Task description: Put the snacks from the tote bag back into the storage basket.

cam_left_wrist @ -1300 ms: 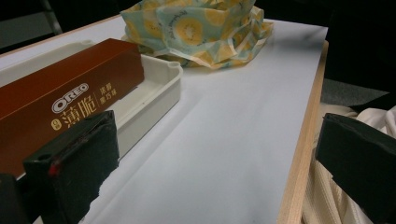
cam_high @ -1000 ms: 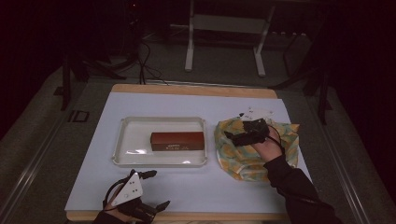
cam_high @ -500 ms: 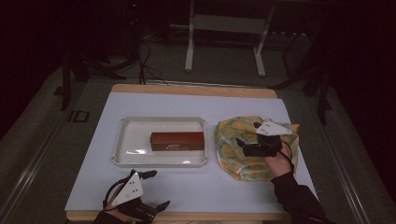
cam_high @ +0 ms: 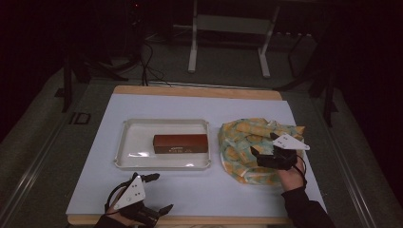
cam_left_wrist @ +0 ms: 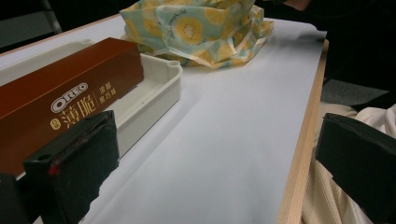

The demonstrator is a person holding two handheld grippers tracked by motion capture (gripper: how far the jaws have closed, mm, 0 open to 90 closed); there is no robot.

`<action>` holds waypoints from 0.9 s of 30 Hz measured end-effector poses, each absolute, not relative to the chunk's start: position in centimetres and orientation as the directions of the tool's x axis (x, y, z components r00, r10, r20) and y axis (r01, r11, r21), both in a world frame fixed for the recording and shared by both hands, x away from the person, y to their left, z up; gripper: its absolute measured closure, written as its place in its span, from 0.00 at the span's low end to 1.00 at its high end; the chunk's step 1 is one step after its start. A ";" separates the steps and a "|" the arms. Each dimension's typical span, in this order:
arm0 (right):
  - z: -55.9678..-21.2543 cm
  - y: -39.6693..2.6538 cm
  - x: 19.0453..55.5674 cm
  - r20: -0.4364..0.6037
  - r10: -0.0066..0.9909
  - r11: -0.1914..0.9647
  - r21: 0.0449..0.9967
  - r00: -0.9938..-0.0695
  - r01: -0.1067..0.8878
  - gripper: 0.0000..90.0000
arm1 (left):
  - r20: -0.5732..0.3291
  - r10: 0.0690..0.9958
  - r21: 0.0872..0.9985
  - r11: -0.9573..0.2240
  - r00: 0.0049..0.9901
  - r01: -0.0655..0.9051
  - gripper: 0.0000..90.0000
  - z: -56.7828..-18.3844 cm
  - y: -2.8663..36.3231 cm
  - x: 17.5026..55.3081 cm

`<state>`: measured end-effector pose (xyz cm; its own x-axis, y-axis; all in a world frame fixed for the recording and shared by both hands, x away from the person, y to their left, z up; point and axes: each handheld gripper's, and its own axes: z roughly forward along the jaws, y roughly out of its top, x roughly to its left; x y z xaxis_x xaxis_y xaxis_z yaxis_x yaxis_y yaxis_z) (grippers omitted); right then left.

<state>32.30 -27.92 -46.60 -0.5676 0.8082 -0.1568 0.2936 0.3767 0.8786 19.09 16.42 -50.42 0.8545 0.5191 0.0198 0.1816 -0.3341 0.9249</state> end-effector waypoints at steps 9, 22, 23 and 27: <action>-47.5 -28.8 30.8 -0.155 0.832 0.355 0.886 -0.533 0.298 0.11 | 0.024 0.517 0.925 -0.336 0.856 0.178 0.00 -50.4 16.4 19.1; -48.6 -30.6 28.0 -0.131 0.864 0.308 0.901 -0.486 0.306 0.11 | 0.024 0.517 0.926 -0.335 0.856 0.176 0.00 -50.4 16.4 19.0; -48.7 -30.7 27.7 -0.129 0.868 0.305 0.901 -0.480 0.309 0.11 | 0.024 0.517 0.926 -0.335 0.856 0.177 0.00 -50.4 16.4 19.0; -48.9 -31.6 27.0 -0.126 0.881 0.293 0.903 -0.457 0.315 0.11 | 0.024 0.516 0.926 -0.334 0.856 0.176 0.00 -50.4 16.4 19.0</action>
